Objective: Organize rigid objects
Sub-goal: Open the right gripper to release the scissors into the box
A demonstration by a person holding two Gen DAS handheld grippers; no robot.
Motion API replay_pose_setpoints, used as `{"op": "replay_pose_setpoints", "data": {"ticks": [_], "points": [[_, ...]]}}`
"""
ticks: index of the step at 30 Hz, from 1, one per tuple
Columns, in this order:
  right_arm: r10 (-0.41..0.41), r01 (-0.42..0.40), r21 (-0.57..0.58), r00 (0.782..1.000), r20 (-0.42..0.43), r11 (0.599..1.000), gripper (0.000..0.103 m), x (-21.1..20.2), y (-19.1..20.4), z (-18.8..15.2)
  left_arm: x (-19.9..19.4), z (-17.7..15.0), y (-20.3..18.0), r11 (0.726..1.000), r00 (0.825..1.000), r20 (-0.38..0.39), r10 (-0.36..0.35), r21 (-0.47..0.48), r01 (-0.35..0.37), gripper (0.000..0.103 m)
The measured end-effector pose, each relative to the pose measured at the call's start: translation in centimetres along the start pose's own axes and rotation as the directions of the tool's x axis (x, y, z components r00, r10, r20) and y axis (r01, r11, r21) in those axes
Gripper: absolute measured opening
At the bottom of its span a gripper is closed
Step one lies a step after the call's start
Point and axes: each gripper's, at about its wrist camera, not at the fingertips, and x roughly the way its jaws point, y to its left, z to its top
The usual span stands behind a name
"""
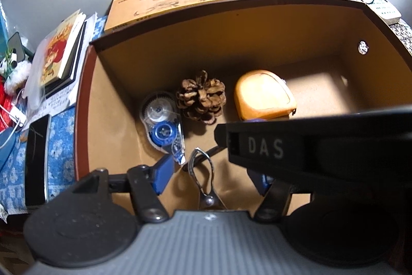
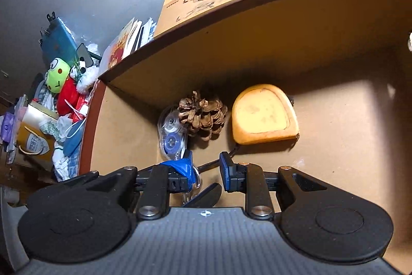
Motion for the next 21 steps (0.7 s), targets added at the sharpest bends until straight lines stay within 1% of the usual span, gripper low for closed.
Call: {"op": "replay_pose_setpoints", "data": {"ticks": [3,8,15,21], "points": [[-0.008,0.008,-0.003,1.0,0.011,1.0,0.007,-0.11,0.04,-0.08,0.14,0.05,0.09,1.0,1.0,0.0,-0.004,-0.004,0.004,0.066],[-0.021,0.021,-0.003,1.0,0.024,1.0,0.007,-0.22,0.11,-0.16,0.02,-0.19,0.22,1.0,1.0,0.02,-0.01,-0.014,0.01,0.066],[-0.039,0.039,-0.013,0.999,0.029,0.999,0.007,-0.23,0.27,-0.39,-0.22,-0.37,-0.12,1.0,0.999,0.033,0.015,-0.014,-0.015,0.065],[-0.046,0.047,-0.018,0.998,0.047,0.999,0.007,-0.36,0.36,-0.45,-0.1,-0.4,-0.2,1.0,0.999,0.035,0.011,-0.017,-0.01,0.066]]}}
